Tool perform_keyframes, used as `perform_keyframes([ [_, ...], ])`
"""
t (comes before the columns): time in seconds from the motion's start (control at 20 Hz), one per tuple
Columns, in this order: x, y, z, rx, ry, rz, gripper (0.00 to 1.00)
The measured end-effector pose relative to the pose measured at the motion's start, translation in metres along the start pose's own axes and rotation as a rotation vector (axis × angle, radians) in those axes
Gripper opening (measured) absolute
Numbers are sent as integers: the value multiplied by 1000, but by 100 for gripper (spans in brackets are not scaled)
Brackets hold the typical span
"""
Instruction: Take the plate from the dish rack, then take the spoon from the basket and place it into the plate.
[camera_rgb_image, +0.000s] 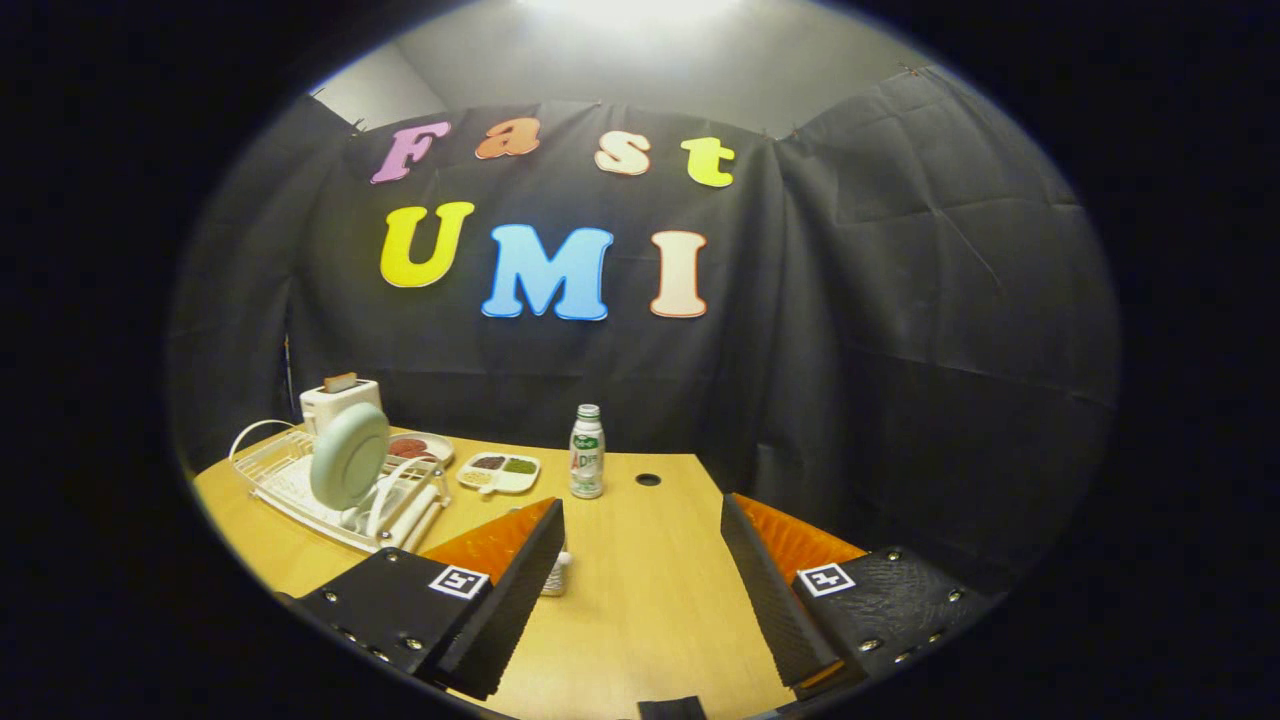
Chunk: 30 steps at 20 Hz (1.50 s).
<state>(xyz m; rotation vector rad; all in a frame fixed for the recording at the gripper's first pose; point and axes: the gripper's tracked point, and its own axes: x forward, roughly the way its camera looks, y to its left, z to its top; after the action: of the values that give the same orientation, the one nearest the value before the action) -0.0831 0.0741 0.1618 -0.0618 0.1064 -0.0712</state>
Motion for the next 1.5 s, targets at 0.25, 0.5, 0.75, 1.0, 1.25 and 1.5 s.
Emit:
perform_keyframes([
  [0.25,3,117,32,94,-9,186,97],
  [0.5,39,217,39,137,49,285,97],
  [0.75,103,290,22,236,156,249,97],
  [1.0,156,328,-13,307,273,187,97],
  [1.25,196,350,-53,330,393,165,96],
  [1.5,219,354,-76,358,470,147,75],
])
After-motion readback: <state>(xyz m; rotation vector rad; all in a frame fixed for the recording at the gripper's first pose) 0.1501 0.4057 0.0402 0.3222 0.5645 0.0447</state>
